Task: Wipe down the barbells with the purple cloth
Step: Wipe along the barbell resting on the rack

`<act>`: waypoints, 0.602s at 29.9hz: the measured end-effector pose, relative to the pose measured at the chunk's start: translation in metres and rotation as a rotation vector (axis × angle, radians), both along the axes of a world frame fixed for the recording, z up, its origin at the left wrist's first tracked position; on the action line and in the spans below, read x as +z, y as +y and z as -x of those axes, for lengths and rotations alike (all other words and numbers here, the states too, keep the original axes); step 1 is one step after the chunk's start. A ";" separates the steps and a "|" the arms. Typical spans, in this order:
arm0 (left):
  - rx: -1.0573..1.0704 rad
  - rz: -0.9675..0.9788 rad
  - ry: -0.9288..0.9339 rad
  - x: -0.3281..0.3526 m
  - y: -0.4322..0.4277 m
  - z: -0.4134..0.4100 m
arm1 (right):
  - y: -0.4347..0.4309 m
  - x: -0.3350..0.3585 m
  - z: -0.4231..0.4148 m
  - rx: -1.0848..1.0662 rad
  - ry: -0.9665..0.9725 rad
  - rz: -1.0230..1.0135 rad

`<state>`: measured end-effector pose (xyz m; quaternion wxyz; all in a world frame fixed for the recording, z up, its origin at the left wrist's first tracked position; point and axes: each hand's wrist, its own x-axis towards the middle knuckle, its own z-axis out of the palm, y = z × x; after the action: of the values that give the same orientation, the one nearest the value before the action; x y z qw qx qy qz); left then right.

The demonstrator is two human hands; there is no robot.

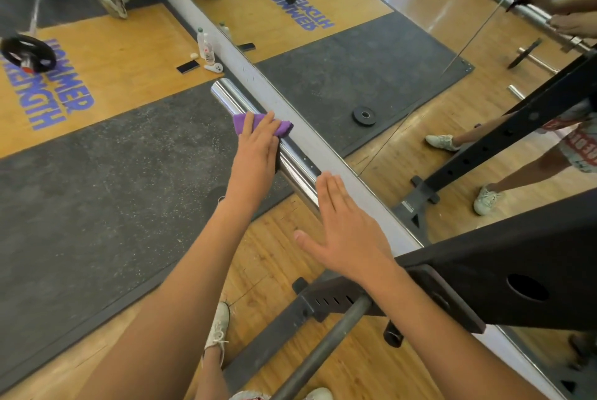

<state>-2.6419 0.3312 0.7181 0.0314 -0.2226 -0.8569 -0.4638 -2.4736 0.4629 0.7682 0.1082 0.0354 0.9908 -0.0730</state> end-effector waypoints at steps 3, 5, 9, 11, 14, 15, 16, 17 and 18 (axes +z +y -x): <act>0.003 -0.029 -0.002 -0.003 0.006 -0.021 | -0.008 -0.001 -0.002 -0.014 0.038 -0.007; -0.027 -0.011 0.004 -0.003 0.007 -0.023 | -0.007 -0.001 -0.002 -0.022 0.048 0.014; -0.035 0.108 0.002 0.008 0.002 0.010 | -0.004 0.000 -0.003 -0.008 0.014 0.045; -0.019 0.171 0.005 0.014 0.001 0.026 | -0.004 -0.001 -0.003 -0.008 0.016 0.046; 0.004 0.194 0.002 0.015 0.004 0.032 | -0.004 -0.003 -0.004 -0.026 0.026 0.045; 0.014 0.195 0.001 0.014 0.005 0.029 | -0.005 -0.003 -0.003 -0.033 0.032 0.047; 0.013 0.202 -0.001 0.014 0.006 0.025 | -0.005 -0.003 -0.003 -0.038 0.038 0.047; 0.002 0.213 0.001 0.015 0.007 0.019 | -0.006 -0.003 -0.003 -0.036 0.048 0.039; -0.018 0.225 0.012 0.016 0.007 0.013 | -0.006 -0.004 -0.003 -0.024 0.065 0.017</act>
<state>-2.6545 0.3385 0.7338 0.0074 -0.2352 -0.9014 -0.3636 -2.4705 0.4565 0.7646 0.0753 0.0438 0.9927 -0.0836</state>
